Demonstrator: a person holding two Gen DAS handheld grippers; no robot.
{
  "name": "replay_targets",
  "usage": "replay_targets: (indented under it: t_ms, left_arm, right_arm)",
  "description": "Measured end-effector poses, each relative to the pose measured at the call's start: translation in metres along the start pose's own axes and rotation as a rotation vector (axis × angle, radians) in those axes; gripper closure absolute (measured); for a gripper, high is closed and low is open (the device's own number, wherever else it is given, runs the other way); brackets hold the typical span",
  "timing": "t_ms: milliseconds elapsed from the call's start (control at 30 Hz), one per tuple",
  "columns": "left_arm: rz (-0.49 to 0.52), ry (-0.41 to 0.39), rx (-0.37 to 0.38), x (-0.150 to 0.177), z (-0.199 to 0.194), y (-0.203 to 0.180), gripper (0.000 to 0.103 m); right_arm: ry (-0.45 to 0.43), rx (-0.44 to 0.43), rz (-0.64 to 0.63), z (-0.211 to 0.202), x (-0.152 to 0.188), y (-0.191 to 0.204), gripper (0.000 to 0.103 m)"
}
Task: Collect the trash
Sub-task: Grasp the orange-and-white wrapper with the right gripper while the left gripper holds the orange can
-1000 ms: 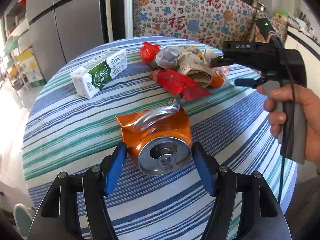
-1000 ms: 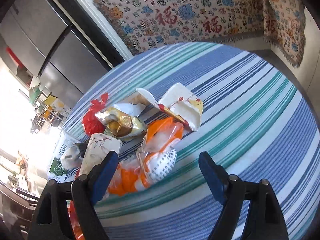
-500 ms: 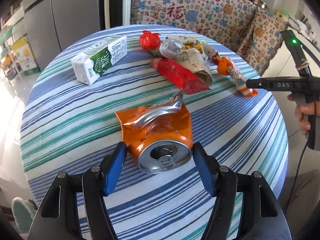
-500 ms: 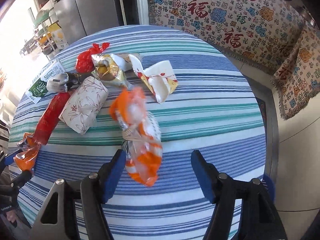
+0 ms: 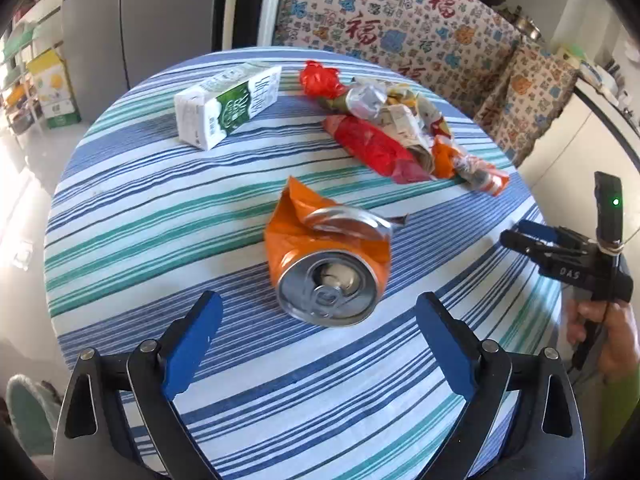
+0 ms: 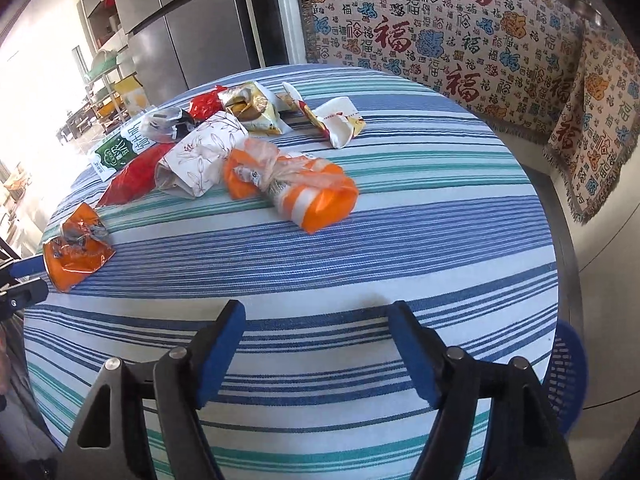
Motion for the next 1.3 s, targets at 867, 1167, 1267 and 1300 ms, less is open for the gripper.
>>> replay_targets:
  t_ms: [867,1167,1267,1300]
  left_arm:
    - [-0.065,0.024,0.068,-0.007,0.017,0.000,0.035]
    - [-0.038,0.019,0.077,-0.002,0.014,-0.016,0.035]
    - [-0.034,0.045,0.074,0.003,0.022,-0.020,0.034]
    - [-0.034,0.045,0.076,0.004,0.022,-0.020,0.035]
  right_arm:
    - [0.071,-0.106,-0.195,0.021,-0.061,0.016,0.059]
    - [0.086,-0.111,-0.024,-0.011,-0.014,-0.005,0.057]
    - [0.102,-0.100,-0.043,-0.007,-0.001,-0.003,0.056]
    - [0.103,-0.094,-0.053,-0.007,0.001,-0.001,0.055]
Point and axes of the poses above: each gripper's, at about its wrist camera, not at the fingertips, and z roughly the way its jaws point, y to its left, x to its underside, the point moved 5 cm from there along z, roughly the way its jaws point, and after that the axes turned 7 degrees about x, right-handed, at the moved point
